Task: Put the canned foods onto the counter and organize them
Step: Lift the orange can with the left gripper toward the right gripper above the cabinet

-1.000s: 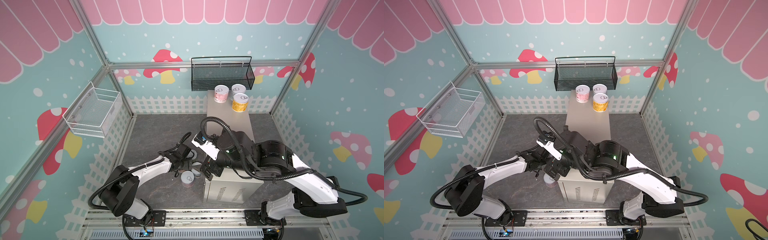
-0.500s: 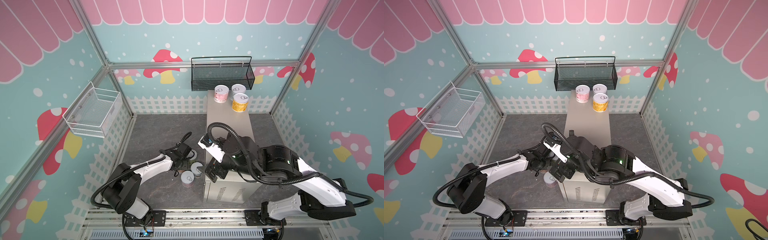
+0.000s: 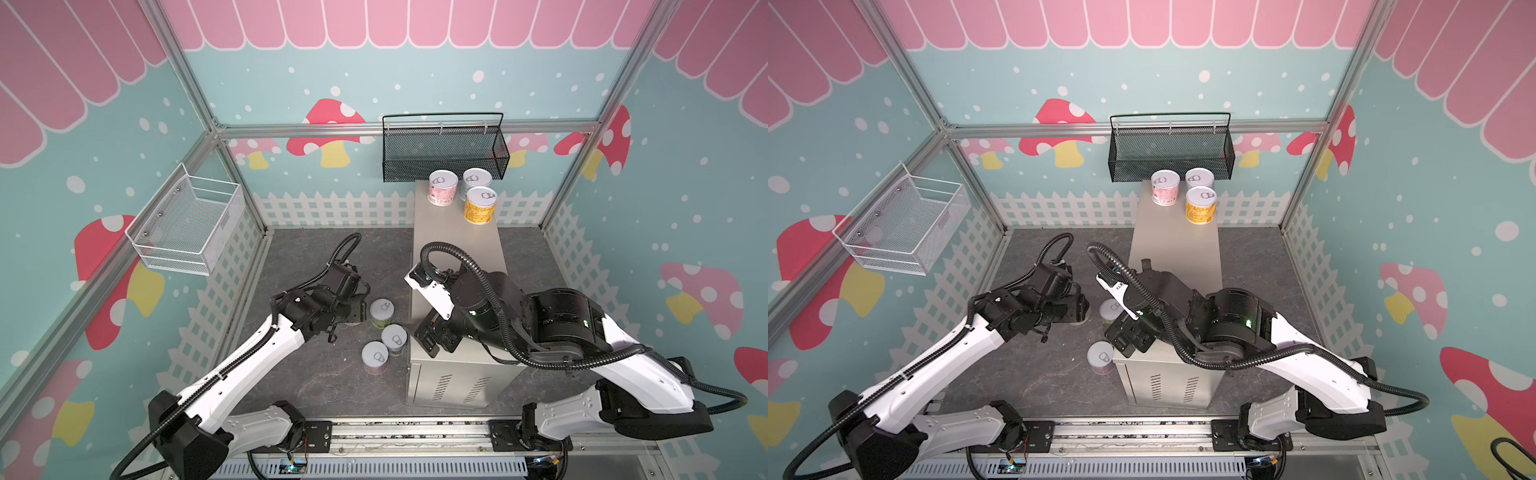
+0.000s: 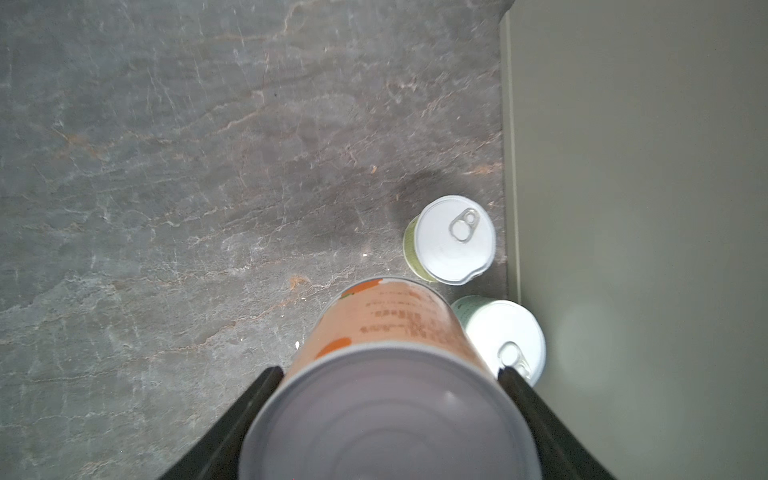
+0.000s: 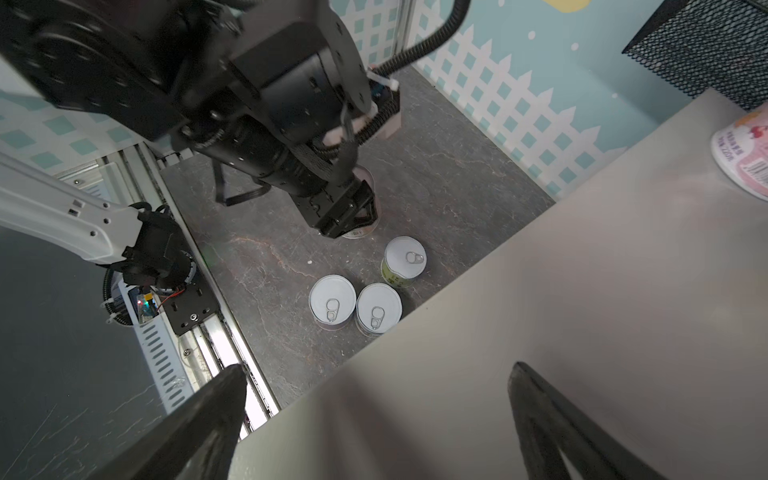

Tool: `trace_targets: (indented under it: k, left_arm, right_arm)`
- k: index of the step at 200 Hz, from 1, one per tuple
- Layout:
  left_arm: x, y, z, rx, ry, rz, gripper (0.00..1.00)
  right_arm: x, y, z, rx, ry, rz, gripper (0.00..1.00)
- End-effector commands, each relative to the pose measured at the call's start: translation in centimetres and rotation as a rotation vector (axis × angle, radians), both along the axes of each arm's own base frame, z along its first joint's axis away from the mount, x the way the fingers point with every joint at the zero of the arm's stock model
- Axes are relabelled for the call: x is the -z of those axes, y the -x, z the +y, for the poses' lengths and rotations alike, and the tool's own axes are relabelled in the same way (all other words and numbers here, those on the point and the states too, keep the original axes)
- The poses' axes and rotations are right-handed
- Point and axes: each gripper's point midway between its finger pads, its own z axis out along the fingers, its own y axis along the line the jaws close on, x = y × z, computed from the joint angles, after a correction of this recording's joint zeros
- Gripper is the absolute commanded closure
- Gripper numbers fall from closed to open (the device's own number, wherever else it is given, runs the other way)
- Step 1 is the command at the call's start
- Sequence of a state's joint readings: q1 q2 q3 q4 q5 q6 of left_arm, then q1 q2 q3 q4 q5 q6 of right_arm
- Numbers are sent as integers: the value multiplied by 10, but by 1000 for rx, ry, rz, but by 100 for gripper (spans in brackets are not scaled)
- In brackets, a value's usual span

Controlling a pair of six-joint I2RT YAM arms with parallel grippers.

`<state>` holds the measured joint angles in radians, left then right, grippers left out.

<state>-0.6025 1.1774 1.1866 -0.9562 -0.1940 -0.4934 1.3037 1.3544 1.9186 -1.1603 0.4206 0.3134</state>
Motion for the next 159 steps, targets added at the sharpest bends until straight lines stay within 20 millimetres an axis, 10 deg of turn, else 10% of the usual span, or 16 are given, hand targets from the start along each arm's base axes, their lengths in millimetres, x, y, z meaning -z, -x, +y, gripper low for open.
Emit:
trace_targets:
  k: [1, 96, 159]
  left_arm:
    - [-40, 18, 1, 95, 24, -30, 40]
    - [-164, 68, -36, 397, 155, -169, 40]
    - [-204, 83, -78, 562, 155, -224, 40]
  right_arm:
    - [-3, -13, -23, 135, 20, -31, 0]
    - [-5, -39, -113, 543, -63, -163, 1]
    - [23, -28, -147, 584, -132, -66, 1]
